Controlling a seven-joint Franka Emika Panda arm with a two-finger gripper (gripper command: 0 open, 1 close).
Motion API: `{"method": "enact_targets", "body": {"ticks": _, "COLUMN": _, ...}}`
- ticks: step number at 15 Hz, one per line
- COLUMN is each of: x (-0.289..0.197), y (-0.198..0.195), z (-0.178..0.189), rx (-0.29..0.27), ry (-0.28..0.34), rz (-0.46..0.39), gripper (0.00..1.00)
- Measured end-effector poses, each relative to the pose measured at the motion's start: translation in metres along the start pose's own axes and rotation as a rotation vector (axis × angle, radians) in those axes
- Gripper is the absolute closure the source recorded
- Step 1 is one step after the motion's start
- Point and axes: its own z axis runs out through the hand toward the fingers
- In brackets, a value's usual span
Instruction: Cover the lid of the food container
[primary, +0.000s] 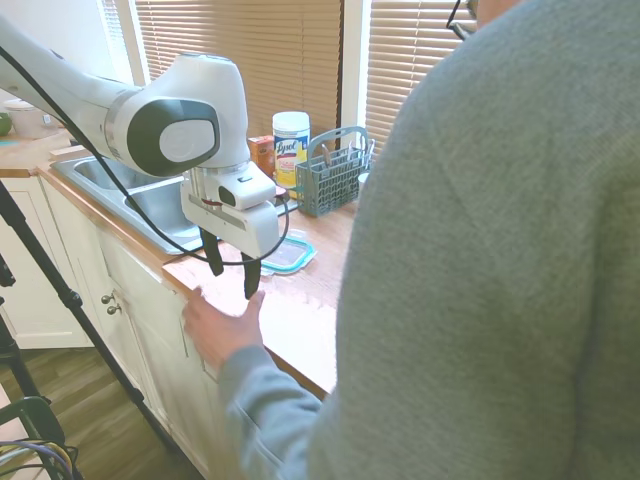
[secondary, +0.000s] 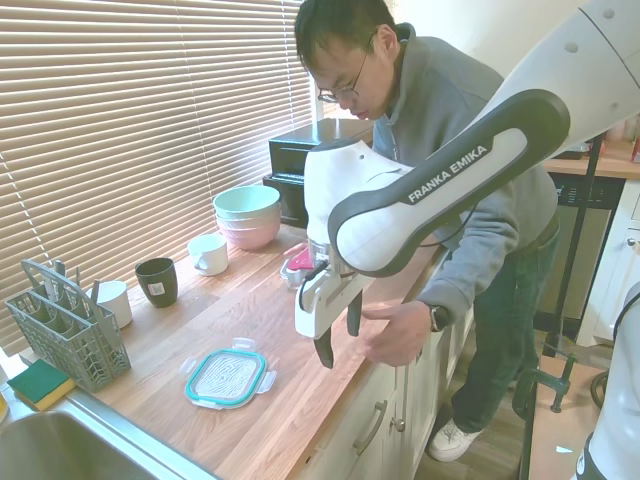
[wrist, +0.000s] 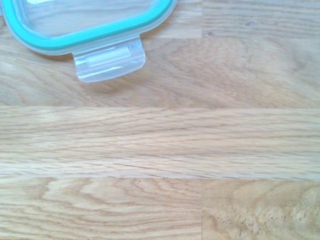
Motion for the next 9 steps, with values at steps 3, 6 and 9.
{"method": "enact_targets", "body": {"ticks": 3, "x": 0.001, "y": 0.0, "z": 0.003, "rx": -0.002, "ry": -0.008, "rz": -0.007, "gripper": 0.0}}
{"method": "enact_targets", "body": {"ticks": 6, "x": -0.005, "y": -0.011, "z": -0.004, "rx": -0.001, "ry": 0.01, "rz": -0.013, "gripper": 0.0}}
{"method": "enact_targets", "body": {"ticks": 9, "x": -0.014, "y": -0.031, "z": -0.015, "rx": -0.013, "ry": 0.051, "rz": -0.023, "gripper": 0.0}}
